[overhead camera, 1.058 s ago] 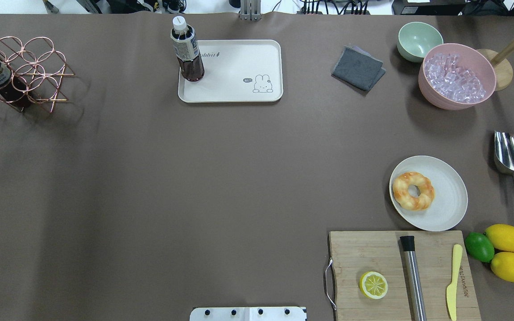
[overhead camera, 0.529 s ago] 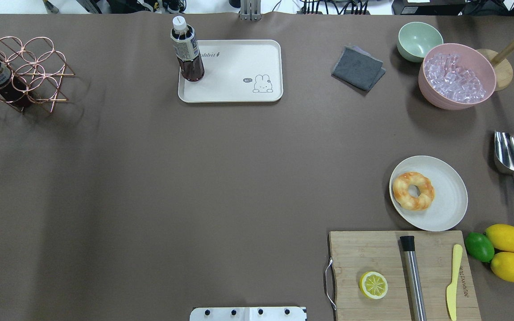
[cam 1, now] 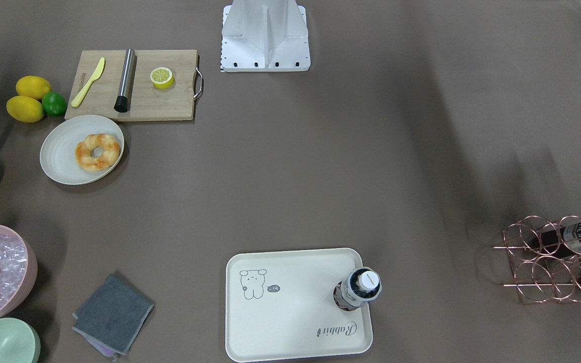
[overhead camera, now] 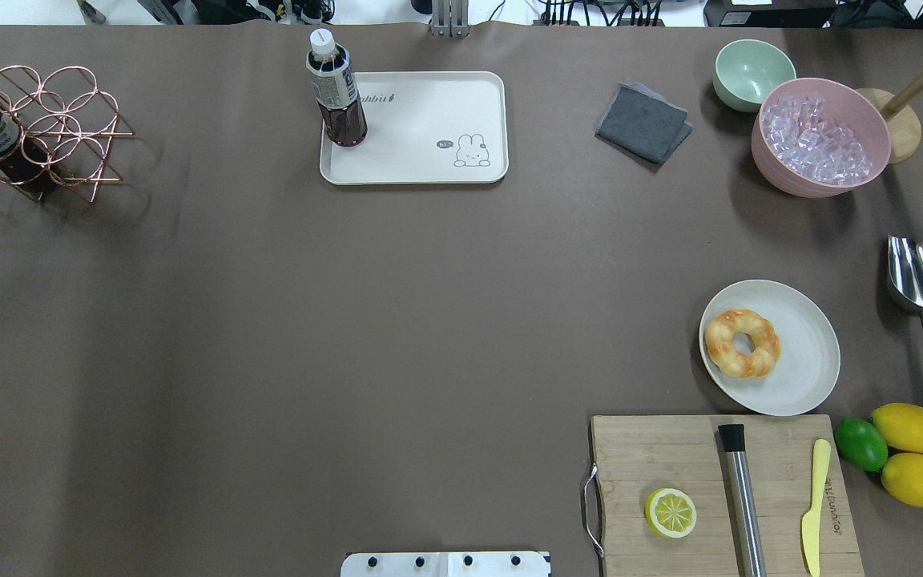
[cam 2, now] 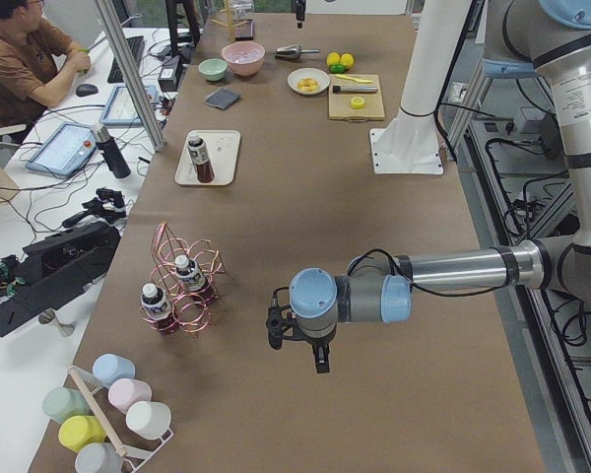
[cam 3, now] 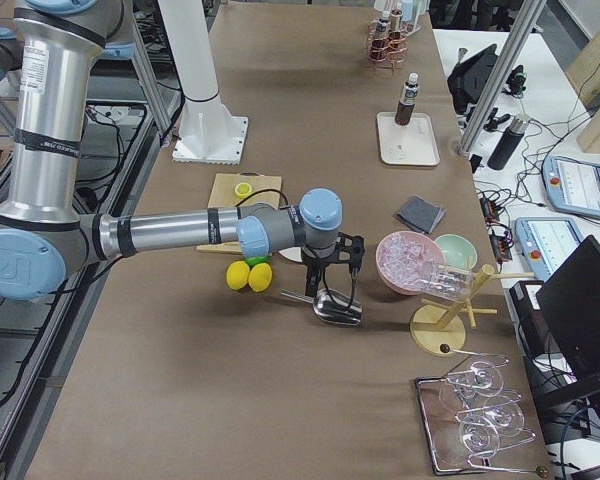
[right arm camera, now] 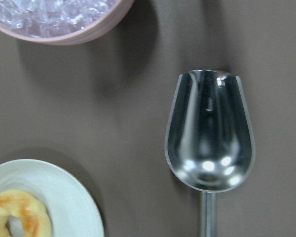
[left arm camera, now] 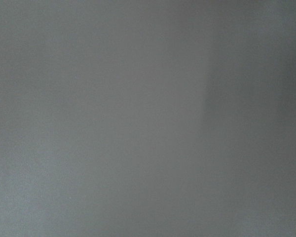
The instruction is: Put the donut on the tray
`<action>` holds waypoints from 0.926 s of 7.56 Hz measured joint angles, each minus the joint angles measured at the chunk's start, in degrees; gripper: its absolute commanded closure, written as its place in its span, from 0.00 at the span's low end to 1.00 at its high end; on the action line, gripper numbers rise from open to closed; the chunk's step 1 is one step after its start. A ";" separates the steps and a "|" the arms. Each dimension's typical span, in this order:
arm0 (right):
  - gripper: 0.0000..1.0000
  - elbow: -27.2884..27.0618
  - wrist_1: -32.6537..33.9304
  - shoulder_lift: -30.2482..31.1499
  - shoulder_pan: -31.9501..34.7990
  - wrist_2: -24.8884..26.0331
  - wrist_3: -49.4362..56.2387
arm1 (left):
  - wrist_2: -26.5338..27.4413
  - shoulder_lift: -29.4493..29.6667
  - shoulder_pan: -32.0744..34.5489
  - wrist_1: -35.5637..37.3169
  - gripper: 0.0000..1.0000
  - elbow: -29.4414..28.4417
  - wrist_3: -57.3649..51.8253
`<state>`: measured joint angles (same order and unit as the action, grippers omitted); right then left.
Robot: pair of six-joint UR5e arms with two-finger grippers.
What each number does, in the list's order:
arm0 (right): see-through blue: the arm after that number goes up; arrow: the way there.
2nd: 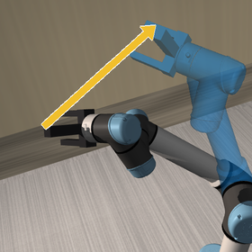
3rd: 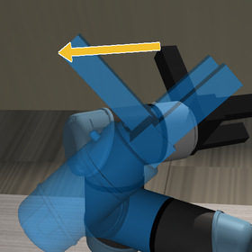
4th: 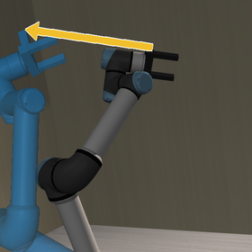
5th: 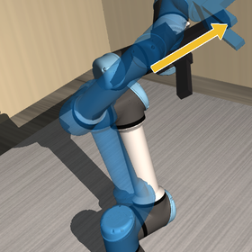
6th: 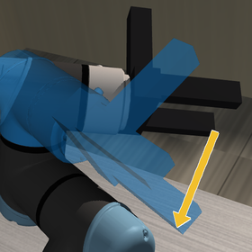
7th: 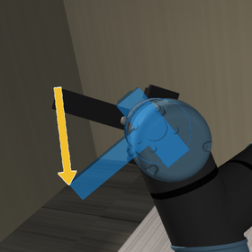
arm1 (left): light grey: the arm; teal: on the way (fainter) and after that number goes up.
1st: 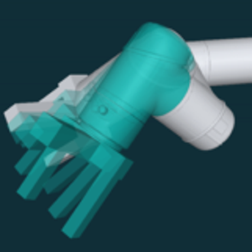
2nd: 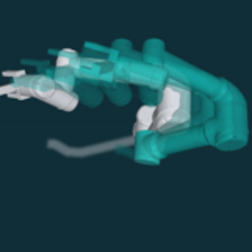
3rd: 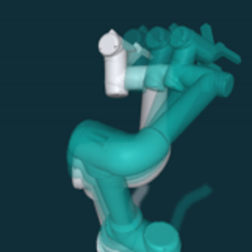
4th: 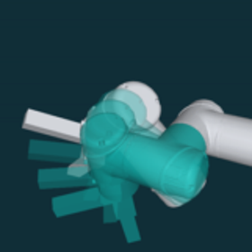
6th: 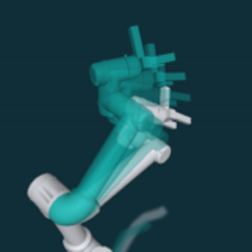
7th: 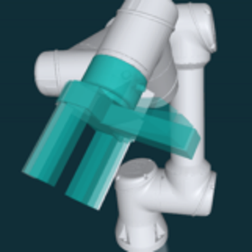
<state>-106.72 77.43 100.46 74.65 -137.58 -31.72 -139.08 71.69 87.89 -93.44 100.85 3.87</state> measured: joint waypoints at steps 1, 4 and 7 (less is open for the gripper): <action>0.03 0.83 -7.62 -0.43 -4.65 0.92 -9.43 | -0.01 0.11 0.00 0.01 0.02 -0.02 0.00; 0.10 3.49 -18.18 -2.14 -13.75 4.14 -23.56 | 0.09 0.35 0.00 0.01 0.02 -0.15 -0.04; 0.17 5.21 -18.94 -3.95 -19.96 10.73 -27.06 | 0.11 0.20 0.00 0.01 0.02 -0.06 0.00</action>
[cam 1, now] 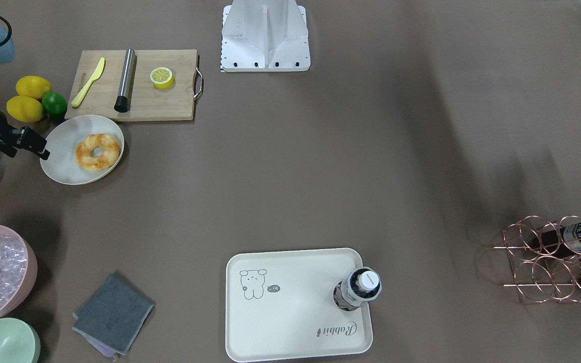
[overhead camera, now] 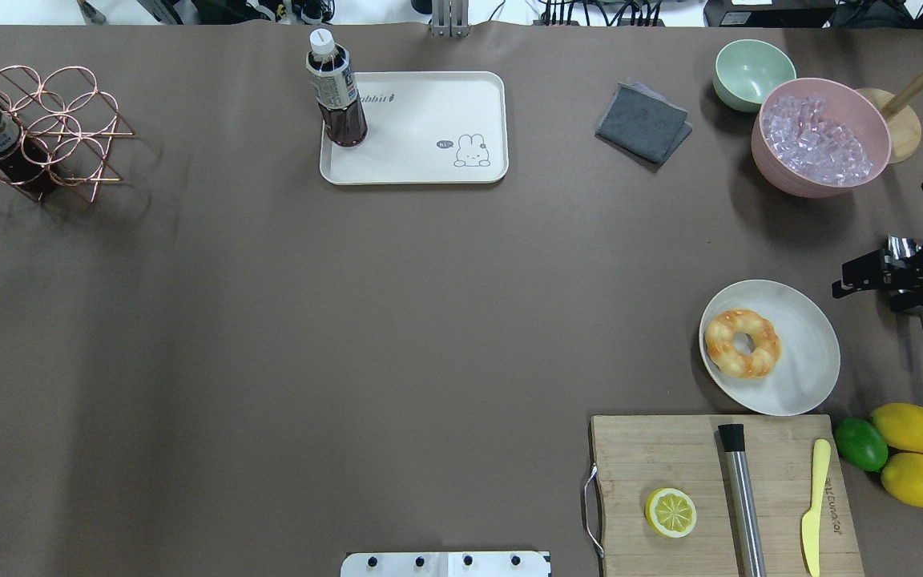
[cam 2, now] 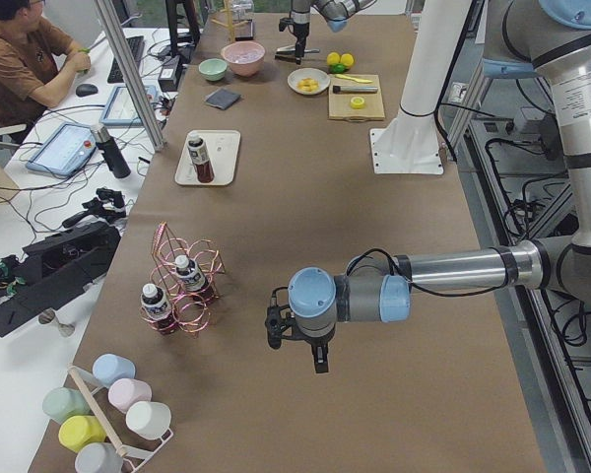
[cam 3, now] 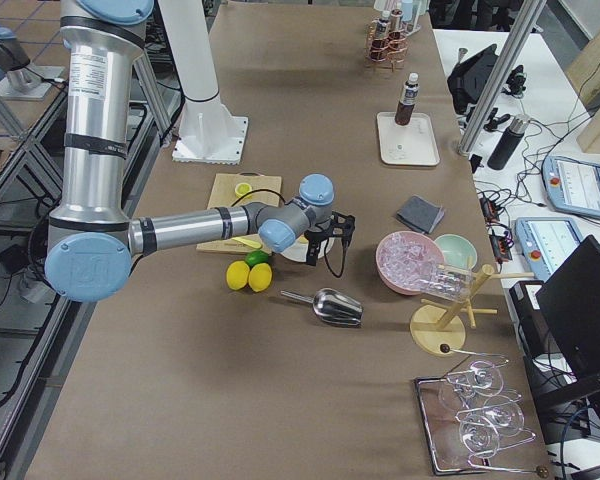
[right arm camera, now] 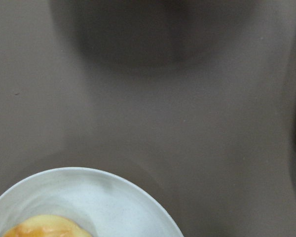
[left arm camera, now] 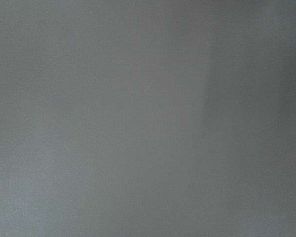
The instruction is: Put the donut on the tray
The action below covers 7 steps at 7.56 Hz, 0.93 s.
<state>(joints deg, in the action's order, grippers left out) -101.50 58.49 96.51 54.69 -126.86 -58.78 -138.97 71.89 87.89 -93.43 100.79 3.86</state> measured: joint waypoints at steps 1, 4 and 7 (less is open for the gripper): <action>0.19 0.42 -0.04 -0.13 -1.14 1.53 -0.16 | 0.01 -0.05 0.00 -0.01 0.02 0.07 0.00; 0.24 4.73 -2.68 -1.45 -3.21 2.98 0.23 | 0.06 -0.15 0.00 -0.08 0.02 0.24 0.00; 0.89 7.06 -4.91 -2.86 -3.63 2.43 -0.13 | 0.18 -0.14 0.04 -0.09 0.02 0.16 0.00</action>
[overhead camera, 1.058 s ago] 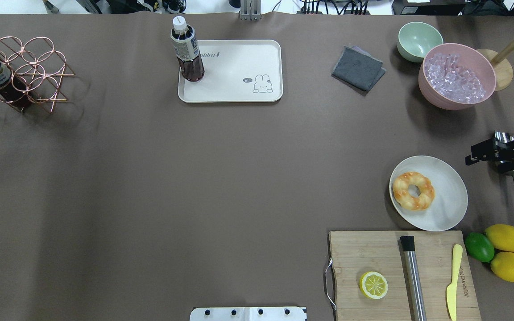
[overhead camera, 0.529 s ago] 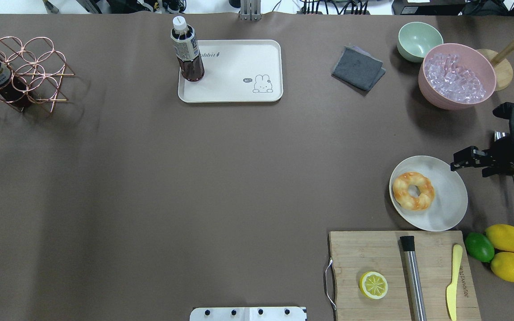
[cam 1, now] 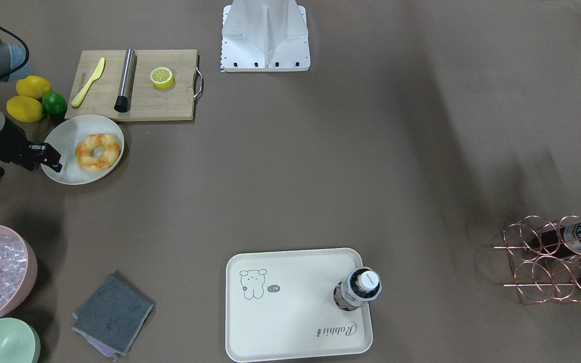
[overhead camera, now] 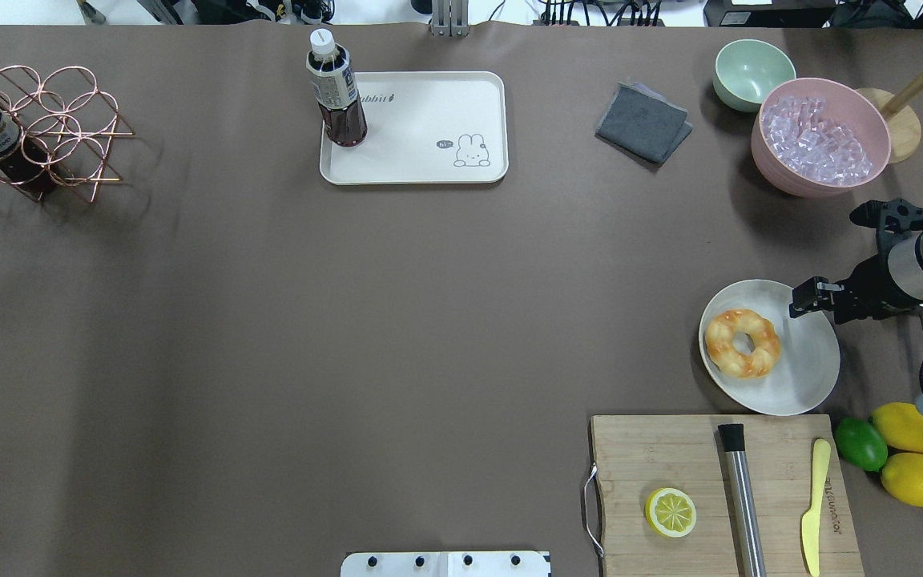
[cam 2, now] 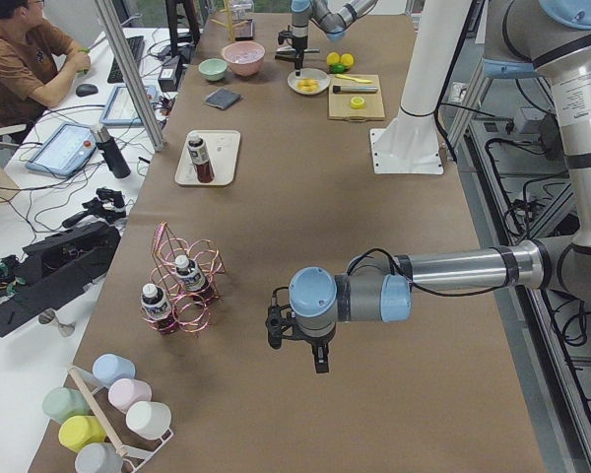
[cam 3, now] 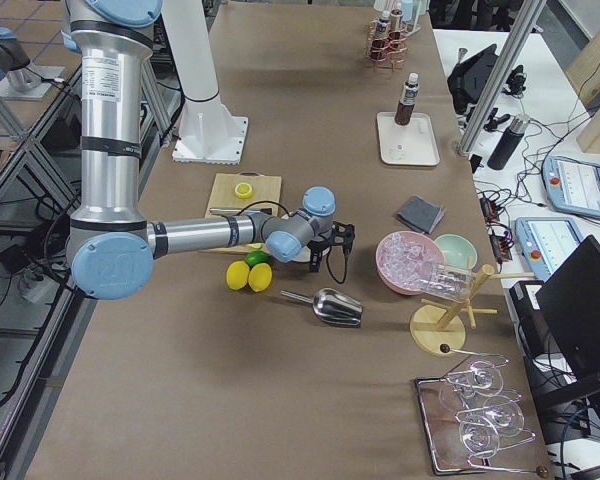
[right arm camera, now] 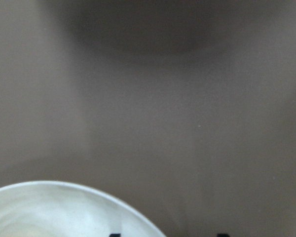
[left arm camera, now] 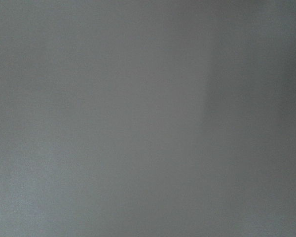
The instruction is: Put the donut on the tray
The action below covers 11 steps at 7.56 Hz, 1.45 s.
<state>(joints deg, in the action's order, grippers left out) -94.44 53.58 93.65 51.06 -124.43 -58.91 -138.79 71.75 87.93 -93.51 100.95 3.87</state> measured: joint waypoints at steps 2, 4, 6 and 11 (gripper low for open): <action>0.91 -2.64 0.00 1.90 0.09 -0.54 -0.15 | 0.04 -0.04 0.04 0.00 0.02 0.05 0.00; 0.92 -2.15 -0.04 2.81 0.07 -0.39 0.12 | 0.02 -0.22 0.05 -0.01 0.02 0.25 -0.03; 1.00 -2.04 -0.05 3.28 0.17 -0.28 0.33 | 0.01 -0.30 0.10 -0.12 0.02 0.30 -0.05; 1.00 -3.82 0.31 1.13 2.84 -2.23 -3.17 | 0.01 -1.04 0.14 -0.47 0.02 0.57 -0.12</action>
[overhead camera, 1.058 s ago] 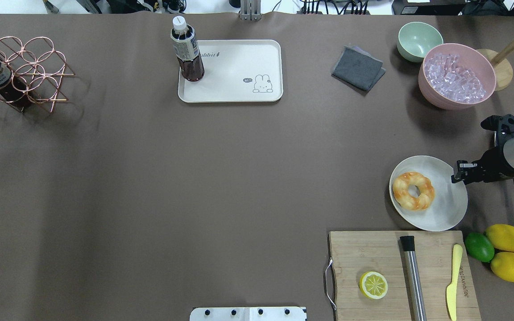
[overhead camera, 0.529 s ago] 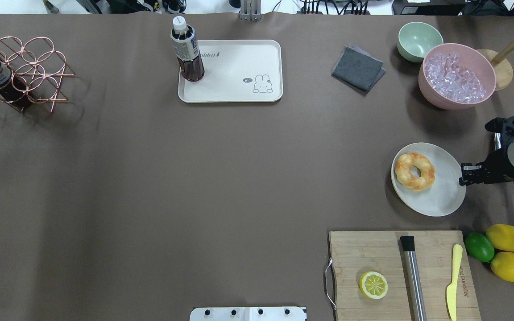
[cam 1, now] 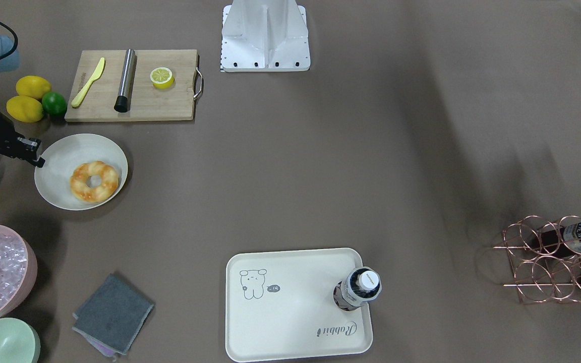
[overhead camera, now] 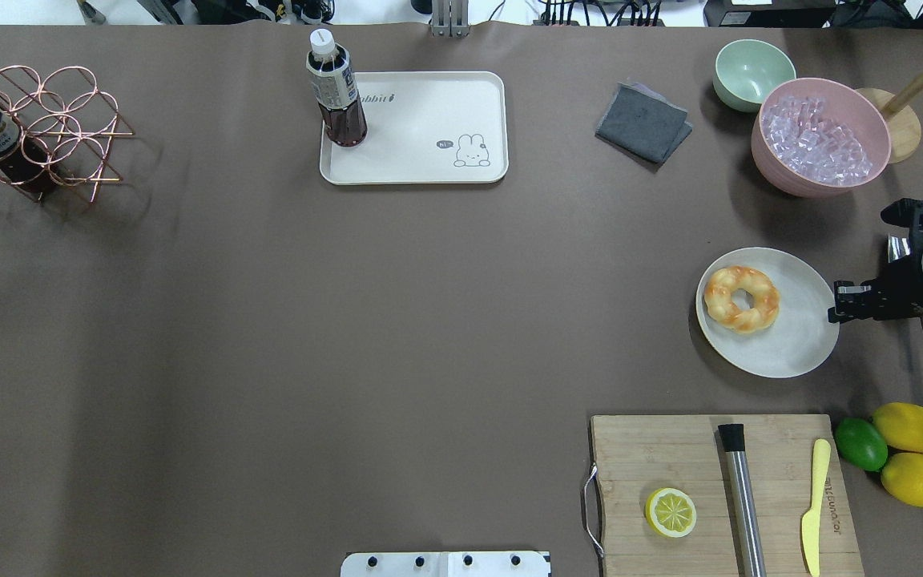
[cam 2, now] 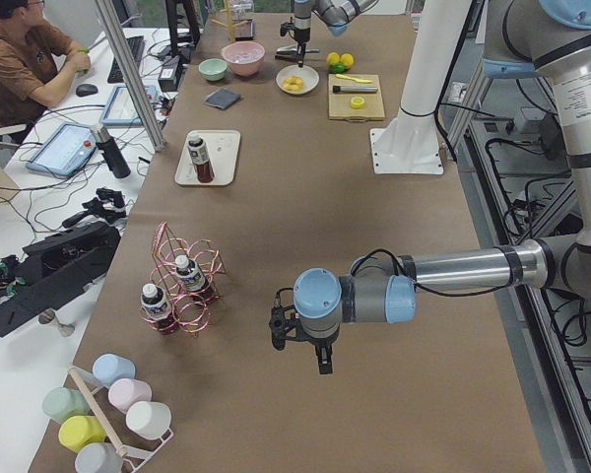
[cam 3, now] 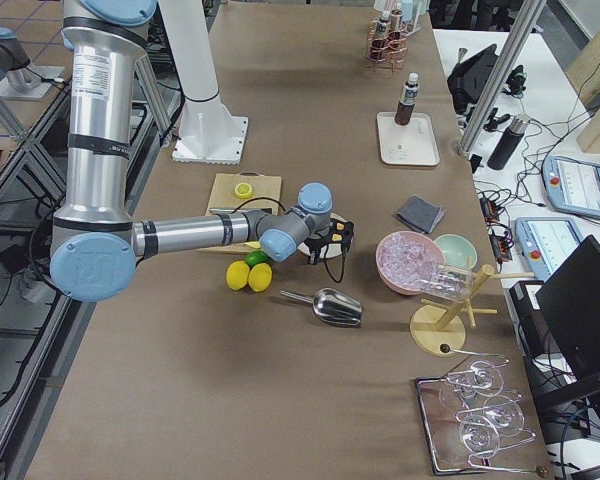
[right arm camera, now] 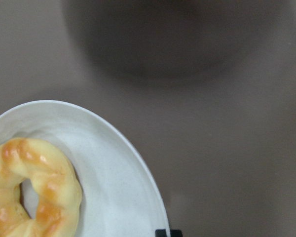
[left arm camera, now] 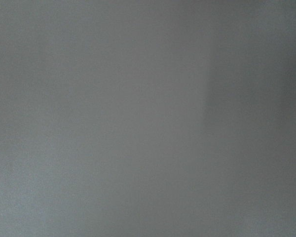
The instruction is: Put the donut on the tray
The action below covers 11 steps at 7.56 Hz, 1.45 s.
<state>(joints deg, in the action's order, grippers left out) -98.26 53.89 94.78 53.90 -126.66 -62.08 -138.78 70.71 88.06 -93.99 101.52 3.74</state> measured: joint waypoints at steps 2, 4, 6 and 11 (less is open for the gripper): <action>1.00 0.66 0.66 -7.70 -0.34 -0.44 -11.28 | 0.00 -0.04 0.00 0.02 0.02 0.15 -0.02; 1.00 2.89 4.66 -18.08 -1.41 -0.28 -20.38 | 0.00 -0.04 0.00 0.03 0.02 0.29 -0.05; 1.00 10.45 7.28 -30.87 -3.21 1.11 -29.84 | 0.00 -0.04 0.00 0.03 0.02 0.84 -0.05; 1.00 31.78 7.40 -54.35 -10.11 13.26 -46.80 | 0.16 0.23 -0.02 0.02 0.02 0.84 -0.05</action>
<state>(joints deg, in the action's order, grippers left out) -66.48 61.29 40.43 43.78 -113.40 -108.88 -138.62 70.94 88.04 -93.96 102.36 3.70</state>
